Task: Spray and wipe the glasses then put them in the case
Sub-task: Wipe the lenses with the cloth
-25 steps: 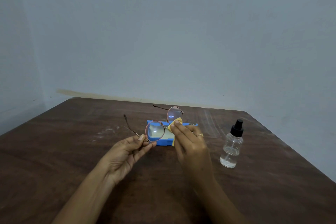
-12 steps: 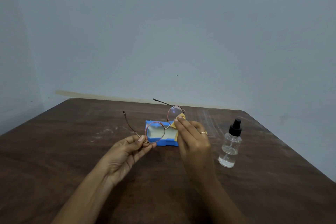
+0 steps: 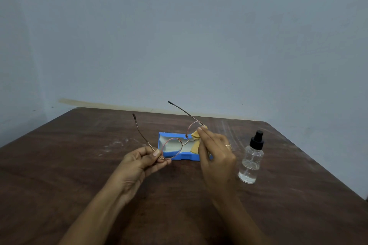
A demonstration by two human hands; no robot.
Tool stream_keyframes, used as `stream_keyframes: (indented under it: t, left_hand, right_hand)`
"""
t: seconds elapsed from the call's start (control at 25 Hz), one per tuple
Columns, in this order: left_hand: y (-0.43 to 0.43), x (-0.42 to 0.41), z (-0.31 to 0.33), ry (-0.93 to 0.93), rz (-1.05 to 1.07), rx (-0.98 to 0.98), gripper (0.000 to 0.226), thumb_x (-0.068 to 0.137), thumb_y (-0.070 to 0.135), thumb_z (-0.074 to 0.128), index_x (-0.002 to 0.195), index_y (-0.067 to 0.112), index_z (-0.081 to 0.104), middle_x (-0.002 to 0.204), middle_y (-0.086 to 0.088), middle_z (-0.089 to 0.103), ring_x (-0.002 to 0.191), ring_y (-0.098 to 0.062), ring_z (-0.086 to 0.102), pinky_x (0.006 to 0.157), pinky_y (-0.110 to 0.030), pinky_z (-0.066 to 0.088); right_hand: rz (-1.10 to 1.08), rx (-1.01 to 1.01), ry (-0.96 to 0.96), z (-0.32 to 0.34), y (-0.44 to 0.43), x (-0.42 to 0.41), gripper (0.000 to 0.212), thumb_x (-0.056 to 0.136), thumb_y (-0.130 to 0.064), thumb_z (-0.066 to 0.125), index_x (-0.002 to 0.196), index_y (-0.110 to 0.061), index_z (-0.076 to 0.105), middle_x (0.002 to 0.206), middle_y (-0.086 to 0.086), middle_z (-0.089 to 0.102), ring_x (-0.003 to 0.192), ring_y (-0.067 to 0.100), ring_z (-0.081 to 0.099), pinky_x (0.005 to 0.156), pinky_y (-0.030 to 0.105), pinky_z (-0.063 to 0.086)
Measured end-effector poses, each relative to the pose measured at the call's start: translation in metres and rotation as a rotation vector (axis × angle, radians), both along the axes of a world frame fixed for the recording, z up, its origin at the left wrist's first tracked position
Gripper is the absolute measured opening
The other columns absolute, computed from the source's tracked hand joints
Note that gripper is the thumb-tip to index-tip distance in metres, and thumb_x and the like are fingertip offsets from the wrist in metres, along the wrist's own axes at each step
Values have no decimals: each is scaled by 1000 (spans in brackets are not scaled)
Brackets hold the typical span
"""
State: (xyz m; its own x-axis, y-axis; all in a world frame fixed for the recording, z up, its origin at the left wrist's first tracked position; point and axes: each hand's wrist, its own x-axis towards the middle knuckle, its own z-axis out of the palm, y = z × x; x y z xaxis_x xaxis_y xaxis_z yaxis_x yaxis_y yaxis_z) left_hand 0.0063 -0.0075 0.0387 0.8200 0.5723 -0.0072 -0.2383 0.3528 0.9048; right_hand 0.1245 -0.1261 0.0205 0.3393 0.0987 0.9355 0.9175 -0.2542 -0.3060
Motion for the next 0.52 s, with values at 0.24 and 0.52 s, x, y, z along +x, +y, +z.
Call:
stream_keyframes:
  t: [0.24,0.52]
  left_hand:
    - [-1,2,-2,-6,49,142,12,86,-5,48,74,-4,53,48,-7,64,58,-17,70,57,-17,57]
    - [0,1,-1,-23,55,126,13,86,-4,48,74,-4,54,52,-5,66,59,-15,70,55,-15,55]
  right_hand:
    - [59,96,141,8,-3,-7,27,79,-2,57,102,-8,70,84,-14,60,73,18,64,70,6,40]
    - [94,56,2,4,-2,-7,29,85,-10,51,110,-2,65,99,7,71,89,18,65,77,27,52]
